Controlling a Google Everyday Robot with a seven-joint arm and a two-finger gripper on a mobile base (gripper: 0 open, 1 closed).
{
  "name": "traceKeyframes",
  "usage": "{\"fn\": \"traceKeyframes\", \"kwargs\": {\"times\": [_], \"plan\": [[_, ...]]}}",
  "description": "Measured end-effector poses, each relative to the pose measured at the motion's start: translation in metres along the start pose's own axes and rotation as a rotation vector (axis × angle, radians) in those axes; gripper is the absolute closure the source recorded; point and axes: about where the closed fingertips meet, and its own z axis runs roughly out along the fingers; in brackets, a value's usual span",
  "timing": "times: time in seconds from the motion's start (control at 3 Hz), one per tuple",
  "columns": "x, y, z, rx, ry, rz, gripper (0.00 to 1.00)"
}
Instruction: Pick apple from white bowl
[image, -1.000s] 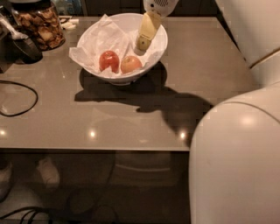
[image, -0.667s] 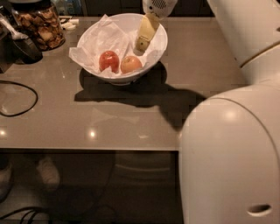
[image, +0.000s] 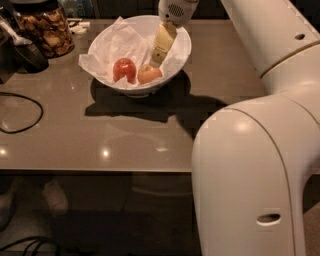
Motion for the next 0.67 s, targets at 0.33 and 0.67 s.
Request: {"fn": "traceKeyframes", "kwargs": {"times": [0.33,0.67], "plan": [[-0.003,0.002,0.012,-0.021,0.01,-0.008,0.08],[-0.004,0.005,0.023,-0.04,0.019,-0.017,0.12]]}}
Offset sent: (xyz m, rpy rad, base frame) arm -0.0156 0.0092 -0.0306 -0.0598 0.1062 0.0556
